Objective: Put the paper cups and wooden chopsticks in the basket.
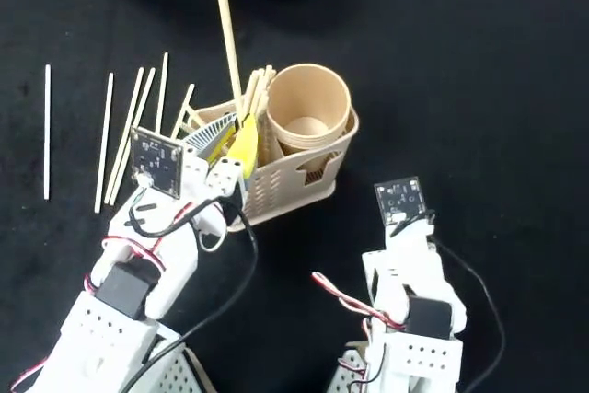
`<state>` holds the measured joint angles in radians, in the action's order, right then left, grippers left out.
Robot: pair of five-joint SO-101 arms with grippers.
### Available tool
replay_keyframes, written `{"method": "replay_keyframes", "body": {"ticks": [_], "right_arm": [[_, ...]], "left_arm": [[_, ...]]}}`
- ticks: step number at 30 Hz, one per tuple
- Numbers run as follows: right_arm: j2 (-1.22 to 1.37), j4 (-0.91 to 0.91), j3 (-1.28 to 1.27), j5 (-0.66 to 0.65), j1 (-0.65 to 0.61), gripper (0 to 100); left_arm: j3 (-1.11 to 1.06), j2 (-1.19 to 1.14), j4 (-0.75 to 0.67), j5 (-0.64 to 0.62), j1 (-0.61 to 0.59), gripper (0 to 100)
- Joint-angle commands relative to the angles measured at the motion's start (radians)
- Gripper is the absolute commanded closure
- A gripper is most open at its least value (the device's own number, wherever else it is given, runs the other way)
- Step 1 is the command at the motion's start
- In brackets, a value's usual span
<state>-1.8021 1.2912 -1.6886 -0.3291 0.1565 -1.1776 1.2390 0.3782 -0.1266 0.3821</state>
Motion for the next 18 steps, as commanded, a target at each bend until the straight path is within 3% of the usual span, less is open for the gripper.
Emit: {"method": "replay_keyframes", "body": {"ticks": [1, 11, 18], "right_arm": [[-0.071, 0.005, 0.004, -0.006, -0.011, 98.5], [-0.071, 0.005, 0.004, -0.006, -0.011, 98.5], [-0.071, 0.005, 0.004, -0.006, -0.011, 98.5]], "left_arm": [[0.004, -0.005, 0.017, -0.014, -0.062, 93], [0.082, -0.005, 0.152, -0.011, -0.067, 89], [0.091, -0.005, 0.172, -0.009, -0.065, 89]]}}
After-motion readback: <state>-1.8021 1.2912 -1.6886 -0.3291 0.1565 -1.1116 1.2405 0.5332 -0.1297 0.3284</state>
